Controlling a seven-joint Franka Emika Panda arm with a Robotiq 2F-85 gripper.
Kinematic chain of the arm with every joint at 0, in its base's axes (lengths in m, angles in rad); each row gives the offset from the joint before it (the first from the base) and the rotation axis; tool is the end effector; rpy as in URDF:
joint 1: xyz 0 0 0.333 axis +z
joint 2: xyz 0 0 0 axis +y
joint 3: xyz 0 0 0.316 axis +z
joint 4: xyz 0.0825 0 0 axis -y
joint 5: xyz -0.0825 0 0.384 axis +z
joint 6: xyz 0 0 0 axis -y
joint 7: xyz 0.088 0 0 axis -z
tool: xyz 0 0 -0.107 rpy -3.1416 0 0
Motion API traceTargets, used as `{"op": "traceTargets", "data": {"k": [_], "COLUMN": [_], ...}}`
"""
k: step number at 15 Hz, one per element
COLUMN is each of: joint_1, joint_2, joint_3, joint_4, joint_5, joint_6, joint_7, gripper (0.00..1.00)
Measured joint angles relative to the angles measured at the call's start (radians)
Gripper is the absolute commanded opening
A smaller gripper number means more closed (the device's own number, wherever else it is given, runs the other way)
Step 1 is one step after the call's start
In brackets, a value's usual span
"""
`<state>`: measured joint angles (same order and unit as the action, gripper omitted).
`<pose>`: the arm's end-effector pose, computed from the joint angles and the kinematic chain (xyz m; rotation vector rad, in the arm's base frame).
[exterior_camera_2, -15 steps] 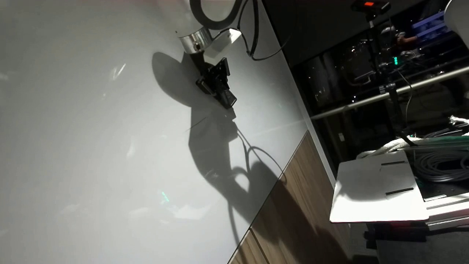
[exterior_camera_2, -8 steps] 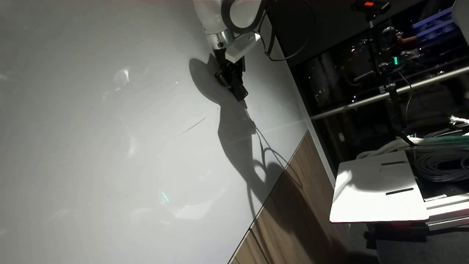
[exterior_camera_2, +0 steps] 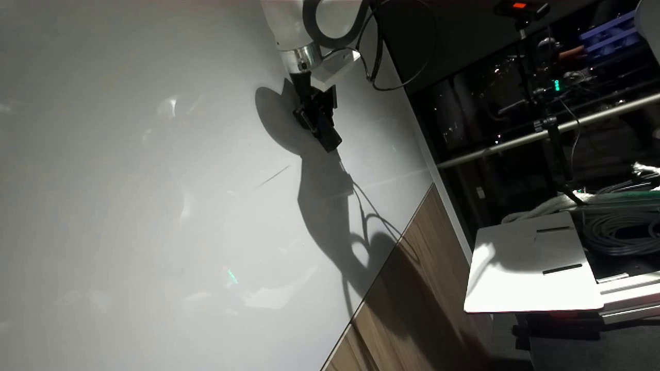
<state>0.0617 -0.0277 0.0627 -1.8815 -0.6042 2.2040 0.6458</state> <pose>0.5844 0.0539 0.5587 2.6540 -0.3240 0.7171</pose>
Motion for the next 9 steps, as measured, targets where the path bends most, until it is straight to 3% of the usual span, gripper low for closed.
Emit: {"op": "traceTargets", "data": {"k": [9], "joint_1": [0.076], "joint_2": [0.095], "joint_3": [0.062], "joint_4": [0.196], "joint_5": [0.036], "joint_6": [-0.219], "joint_7": [-0.152], "gripper": [0.29]}}
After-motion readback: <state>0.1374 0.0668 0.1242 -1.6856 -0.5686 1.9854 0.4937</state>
